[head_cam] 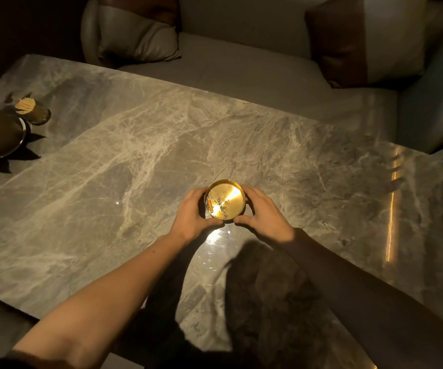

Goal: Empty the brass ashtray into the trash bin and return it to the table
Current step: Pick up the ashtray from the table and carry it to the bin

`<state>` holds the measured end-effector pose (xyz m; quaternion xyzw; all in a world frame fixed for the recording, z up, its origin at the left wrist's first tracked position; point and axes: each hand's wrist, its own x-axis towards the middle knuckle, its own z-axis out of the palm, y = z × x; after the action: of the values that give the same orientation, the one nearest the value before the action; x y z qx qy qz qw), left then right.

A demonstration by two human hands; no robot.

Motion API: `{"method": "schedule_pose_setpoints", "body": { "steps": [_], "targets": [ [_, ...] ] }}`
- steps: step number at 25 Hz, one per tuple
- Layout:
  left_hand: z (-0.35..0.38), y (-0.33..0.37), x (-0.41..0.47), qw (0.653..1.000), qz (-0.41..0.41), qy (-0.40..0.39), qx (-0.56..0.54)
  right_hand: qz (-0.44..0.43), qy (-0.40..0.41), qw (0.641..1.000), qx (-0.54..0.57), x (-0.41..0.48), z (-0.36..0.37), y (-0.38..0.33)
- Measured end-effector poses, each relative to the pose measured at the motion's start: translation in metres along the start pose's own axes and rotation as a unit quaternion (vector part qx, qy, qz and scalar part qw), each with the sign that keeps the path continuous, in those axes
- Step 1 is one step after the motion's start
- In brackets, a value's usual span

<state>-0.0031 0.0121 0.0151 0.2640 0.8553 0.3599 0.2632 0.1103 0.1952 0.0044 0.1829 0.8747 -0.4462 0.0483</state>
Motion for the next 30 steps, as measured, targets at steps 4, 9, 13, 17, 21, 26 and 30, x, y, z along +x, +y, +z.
{"method": "schedule_pose_setpoints", "body": {
  "steps": [4, 9, 13, 17, 21, 26, 30],
  "targets": [
    [-0.001, 0.023, -0.01, 0.999, 0.03, 0.012, -0.034, -0.011, 0.035, 0.999, 0.033, -0.023, -0.029, -0.015],
    [0.012, 0.069, -0.032, 0.988, 0.034, -0.011, -0.147, 0.016, 0.074, 0.989, 0.127, -0.08, -0.068, -0.02],
    [0.039, 0.103, -0.054, 0.968, 0.015, -0.034, -0.249, 0.049, 0.096, 0.981, 0.159, -0.123, -0.087, -0.012],
    [0.06, 0.126, -0.075, 0.947, 0.005, -0.066, -0.313, 0.028, 0.066, 0.98, 0.184, -0.158, -0.121, 0.005],
    [0.057, 0.137, -0.081, 0.933, -0.009, -0.094, -0.348, 0.053, 0.035, 0.965, 0.255, -0.174, -0.138, 0.009],
    [0.04, 0.139, -0.072, 0.925, 0.013, -0.133, -0.355, 0.076, 0.058, 0.965, 0.245, -0.171, -0.139, -0.011],
    [0.029, 0.127, -0.057, 0.928, 0.05, -0.175, -0.326, 0.079, 0.114, 0.965, 0.222, -0.159, -0.125, -0.042]
  ]
}}
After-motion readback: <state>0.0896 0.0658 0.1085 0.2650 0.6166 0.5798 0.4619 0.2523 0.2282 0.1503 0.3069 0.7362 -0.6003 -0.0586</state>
